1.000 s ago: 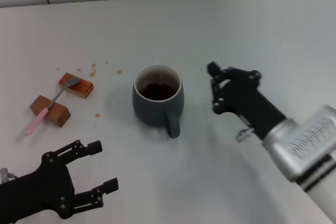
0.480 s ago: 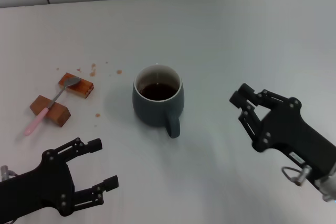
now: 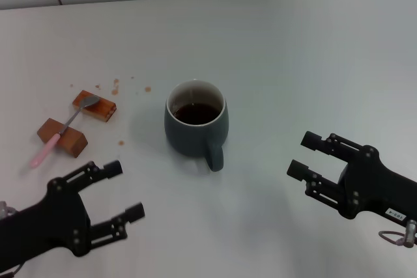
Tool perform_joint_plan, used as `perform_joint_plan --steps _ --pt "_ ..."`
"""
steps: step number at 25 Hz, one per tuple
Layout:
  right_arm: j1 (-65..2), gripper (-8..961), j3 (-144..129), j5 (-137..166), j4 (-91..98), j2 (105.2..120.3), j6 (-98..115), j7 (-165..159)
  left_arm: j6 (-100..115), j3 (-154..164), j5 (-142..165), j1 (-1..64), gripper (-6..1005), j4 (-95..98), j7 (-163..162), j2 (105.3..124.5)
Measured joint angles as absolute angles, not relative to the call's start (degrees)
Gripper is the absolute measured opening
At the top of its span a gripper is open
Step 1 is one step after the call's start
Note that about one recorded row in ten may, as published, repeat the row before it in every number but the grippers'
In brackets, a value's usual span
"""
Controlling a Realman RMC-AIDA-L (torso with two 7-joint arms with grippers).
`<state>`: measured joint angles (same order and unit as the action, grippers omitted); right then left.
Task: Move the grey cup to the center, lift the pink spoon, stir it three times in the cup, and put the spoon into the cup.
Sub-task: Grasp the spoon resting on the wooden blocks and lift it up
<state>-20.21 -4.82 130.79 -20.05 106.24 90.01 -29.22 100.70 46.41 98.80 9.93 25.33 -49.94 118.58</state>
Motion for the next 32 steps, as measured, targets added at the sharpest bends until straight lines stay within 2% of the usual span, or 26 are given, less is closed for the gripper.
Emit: perform_joint_plan --steps 4,5,6,8,9,12,13,14,16,18,32 --pt "-20.13 610 -4.75 130.87 -15.48 108.09 90.19 -31.46 102.17 43.53 93.15 9.65 835 21.47 -51.01 118.41" --pt "-20.23 667 -4.77 130.93 -13.1 109.12 90.64 -32.92 103.75 40.73 91.19 9.51 835 19.29 -51.45 118.3" --pt "-20.23 708 -4.77 130.93 -13.1 109.12 90.64 -32.92 103.75 40.73 91.19 9.51 835 19.29 -51.45 118.3" --pt "-20.84 790 -5.12 131.5 -9.19 110.72 91.05 -35.85 105.48 33.49 89.77 9.45 835 15.4 -54.43 118.16" --pt "-20.84 790 -5.12 131.5 -9.19 110.72 91.05 -35.85 105.48 33.49 89.77 9.45 835 15.4 -54.43 118.16" --pt "-21.37 790 -5.16 132.86 -3.9 112.97 93.07 -38.83 104.89 23.32 89.28 9.08 835 12.34 -64.12 118.11" --pt "-21.47 790 -5.18 133.24 1.29 115.19 95.47 -40.85 103.59 19.64 89.18 8.46 835 11.67 -70.22 118.1" --pt "-21.47 790 -5.18 133.24 1.29 115.19 95.47 -40.85 103.59 19.64 89.18 8.46 835 11.67 -70.22 118.1" --pt "-21.33 790 -5.18 133.25 11.4 119.0 99.12 -44.74 100.93 17.39 89.18 7.61 835 11.6 -78.16 118.1" --pt "-21.28 790 -5.21 133.25 14.12 119.48 100.19 -46.06 99.73 17.12 89.29 7.33 835 11.56 -81.36 118.08" --pt "-21.66 789 -6.67 133.33 13.94 119.39 99.73 -46.23 90.88 17.49 91.66 5.93 835 10.64 -88.59 118.08"
